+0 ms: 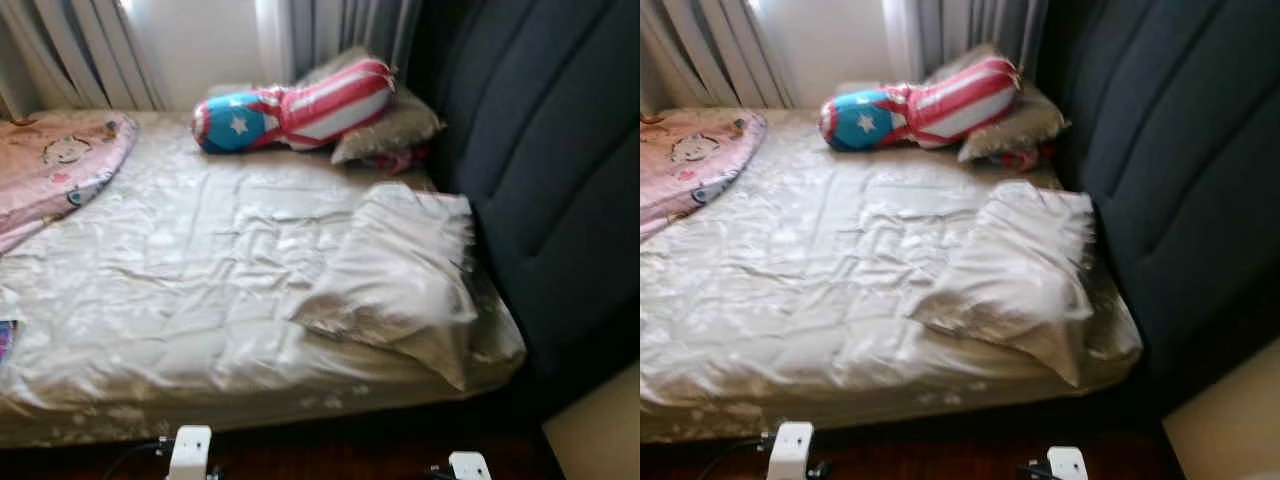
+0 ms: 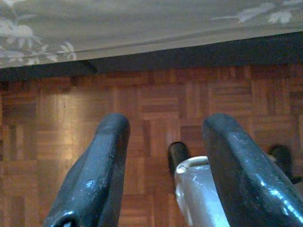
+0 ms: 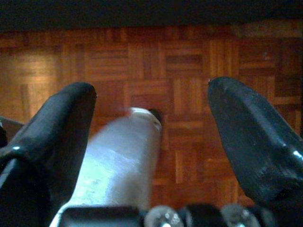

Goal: Clean up the room

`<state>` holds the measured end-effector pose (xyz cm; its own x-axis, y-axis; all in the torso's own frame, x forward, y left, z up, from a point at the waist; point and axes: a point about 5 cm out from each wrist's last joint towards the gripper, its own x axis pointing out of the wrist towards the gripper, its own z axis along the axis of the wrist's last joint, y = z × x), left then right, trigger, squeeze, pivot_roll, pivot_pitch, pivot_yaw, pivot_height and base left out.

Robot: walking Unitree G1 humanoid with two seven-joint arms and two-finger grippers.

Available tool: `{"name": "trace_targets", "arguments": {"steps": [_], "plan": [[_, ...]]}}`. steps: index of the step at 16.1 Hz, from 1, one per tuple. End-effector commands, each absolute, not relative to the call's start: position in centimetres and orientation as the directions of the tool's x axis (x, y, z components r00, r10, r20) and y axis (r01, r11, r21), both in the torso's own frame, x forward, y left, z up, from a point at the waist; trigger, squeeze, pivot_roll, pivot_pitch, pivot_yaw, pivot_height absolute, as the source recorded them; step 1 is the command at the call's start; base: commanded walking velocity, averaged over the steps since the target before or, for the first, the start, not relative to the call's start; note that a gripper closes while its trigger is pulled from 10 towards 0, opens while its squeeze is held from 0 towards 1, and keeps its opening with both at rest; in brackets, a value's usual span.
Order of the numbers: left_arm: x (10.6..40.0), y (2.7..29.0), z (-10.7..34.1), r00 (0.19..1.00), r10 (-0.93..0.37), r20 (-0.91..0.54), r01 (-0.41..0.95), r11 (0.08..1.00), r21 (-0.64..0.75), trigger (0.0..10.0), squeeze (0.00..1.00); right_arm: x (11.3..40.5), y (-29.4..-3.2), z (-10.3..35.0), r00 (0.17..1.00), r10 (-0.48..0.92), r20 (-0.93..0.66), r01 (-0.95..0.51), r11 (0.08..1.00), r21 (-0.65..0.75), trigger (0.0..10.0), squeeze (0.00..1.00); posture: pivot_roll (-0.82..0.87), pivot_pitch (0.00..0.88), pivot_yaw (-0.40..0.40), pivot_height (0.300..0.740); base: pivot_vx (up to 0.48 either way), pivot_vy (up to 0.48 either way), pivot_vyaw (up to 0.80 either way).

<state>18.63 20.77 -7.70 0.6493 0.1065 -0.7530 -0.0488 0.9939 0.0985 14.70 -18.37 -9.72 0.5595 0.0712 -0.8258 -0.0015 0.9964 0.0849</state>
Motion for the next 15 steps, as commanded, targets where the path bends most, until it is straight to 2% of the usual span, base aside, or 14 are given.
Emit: {"name": "trace_targets", "arguments": {"steps": [1, 14, 15], "plan": [[18.10, 20.30, -8.08, 0.631, 0.091, -0.770, -0.041, 0.996, 0.085, 10.0, 0.00, 14.76, -19.04, -9.59, 0.568, 0.054, -0.821, 0.005, 0.998, 0.069, 10.0, 0.00, 0.04, 0.000, -0.026, 0.731, 0.000, 0.000, 0.00], [17.67, 20.19, -8.33, 0.616, 0.077, -0.784, -0.057, 0.997, 0.054, 10.0, 0.00, 14.47, -19.15, -9.75, 0.542, 0.045, -0.839, -0.009, 0.999, 0.047, 10.0, 0.00, 0.04, 0.000, -0.028, 0.731, 0.000, 0.000, 0.00], [17.60, 20.13, -8.36, 0.615, 0.074, -0.785, -0.052, 0.997, 0.052, 10.0, 0.00, 14.37, -19.14, -9.80, 0.536, 0.044, -0.843, -0.012, 0.999, 0.045, 10.0, 0.00, 0.04, 0.000, -0.027, 0.731, 0.270, 0.000, -0.79]]}}
